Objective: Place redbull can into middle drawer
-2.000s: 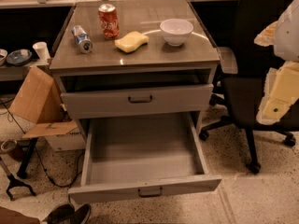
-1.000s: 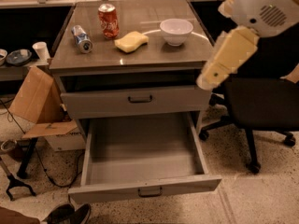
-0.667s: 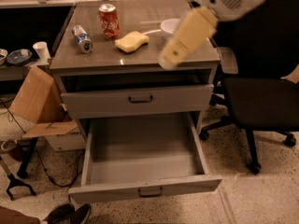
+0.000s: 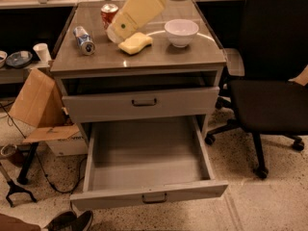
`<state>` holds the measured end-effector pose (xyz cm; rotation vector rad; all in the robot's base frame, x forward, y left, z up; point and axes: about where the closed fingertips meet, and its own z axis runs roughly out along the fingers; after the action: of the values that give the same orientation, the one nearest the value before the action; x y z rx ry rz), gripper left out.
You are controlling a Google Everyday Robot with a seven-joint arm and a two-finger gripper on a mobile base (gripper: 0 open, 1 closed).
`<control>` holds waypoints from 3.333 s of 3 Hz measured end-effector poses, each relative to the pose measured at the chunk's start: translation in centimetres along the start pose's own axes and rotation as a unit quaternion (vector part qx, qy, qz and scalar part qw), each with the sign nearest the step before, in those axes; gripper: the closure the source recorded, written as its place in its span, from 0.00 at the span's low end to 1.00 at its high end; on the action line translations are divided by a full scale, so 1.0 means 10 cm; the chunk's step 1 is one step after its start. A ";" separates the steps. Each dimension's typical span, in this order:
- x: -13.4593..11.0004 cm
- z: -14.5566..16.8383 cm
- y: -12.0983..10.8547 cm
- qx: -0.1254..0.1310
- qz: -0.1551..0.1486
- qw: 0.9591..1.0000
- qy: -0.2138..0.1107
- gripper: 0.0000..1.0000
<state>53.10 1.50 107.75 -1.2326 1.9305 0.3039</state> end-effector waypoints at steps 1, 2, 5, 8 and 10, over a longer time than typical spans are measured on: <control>0.00 0.00 0.00 0.000 0.000 1.000 0.000 0.00; 0.01 -0.04 -0.02 0.021 0.009 0.999 -0.023 0.00; -0.06 1.22 -0.31 0.070 0.052 0.988 -0.128 0.00; -0.95 1.99 -0.95 0.081 0.080 0.975 -0.193 0.00; -1.10 2.48 -0.93 0.026 0.034 0.990 -0.136 0.00</control>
Offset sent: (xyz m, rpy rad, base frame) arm -0.0015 -0.0221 0.0078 0.1657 -0.1557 -0.1452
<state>75.55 18.42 101.78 -1.0334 1.7355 0.4315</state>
